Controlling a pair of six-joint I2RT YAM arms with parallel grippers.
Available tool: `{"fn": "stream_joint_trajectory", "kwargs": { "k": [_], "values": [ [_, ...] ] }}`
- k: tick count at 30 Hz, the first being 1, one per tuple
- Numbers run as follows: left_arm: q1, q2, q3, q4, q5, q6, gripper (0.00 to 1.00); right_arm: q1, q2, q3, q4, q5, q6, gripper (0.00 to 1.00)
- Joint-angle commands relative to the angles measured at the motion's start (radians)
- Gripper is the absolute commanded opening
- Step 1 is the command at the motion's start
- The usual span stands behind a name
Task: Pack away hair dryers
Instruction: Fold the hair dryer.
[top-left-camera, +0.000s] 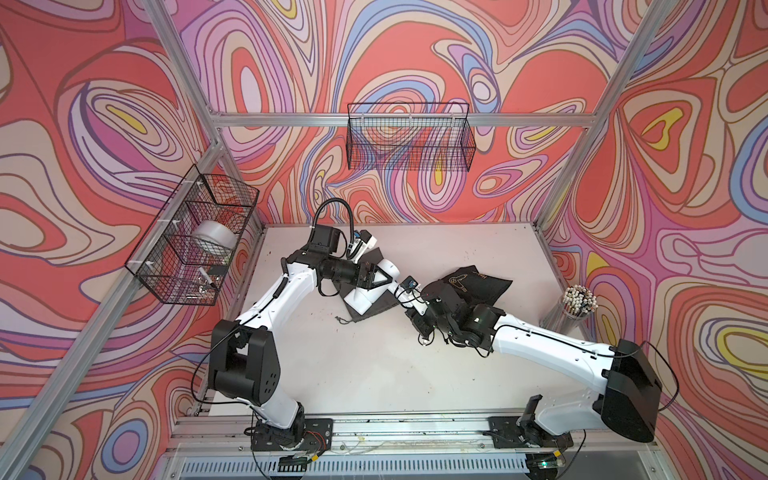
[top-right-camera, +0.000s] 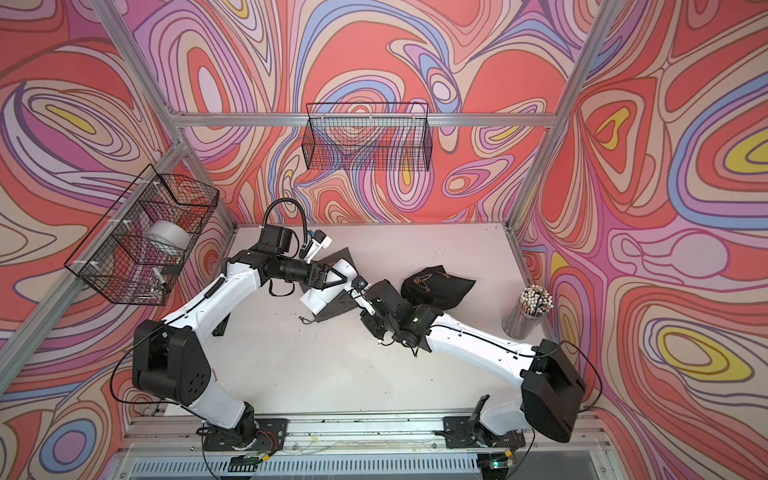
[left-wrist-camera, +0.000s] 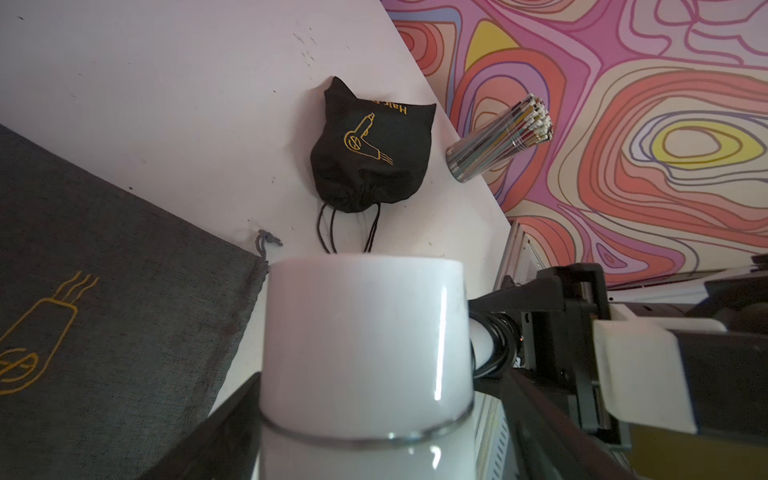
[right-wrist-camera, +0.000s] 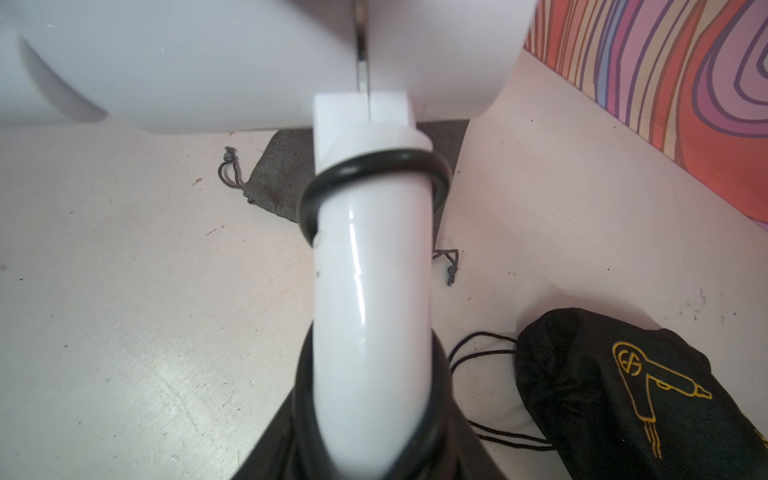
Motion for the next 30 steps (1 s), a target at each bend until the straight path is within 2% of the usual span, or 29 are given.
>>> {"fn": "stream_joint_trajectory", "kwargs": {
  "k": [1, 23, 25, 30],
  "values": [
    [0.006, 0.026, 0.024, -0.067, 0.122, 0.051, 0.85, 0.013, -0.048, 0.017, 0.078, 0.013, 0.002, 0.03],
    [-0.008, -0.045, -0.069, -0.160, 0.205, 0.124, 0.77, 0.014, -0.073, 0.031, 0.148, 0.041, 0.059, 0.01],
    [-0.012, -0.049, -0.076, -0.152, 0.211, 0.113, 0.71, 0.013, -0.076, 0.030, 0.159, 0.040, 0.072, 0.01],
    [-0.054, -0.074, -0.113, -0.078, 0.207, 0.044, 0.40, 0.012, -0.085, 0.032, 0.205, 0.026, 0.122, 0.01]
  ]
}}
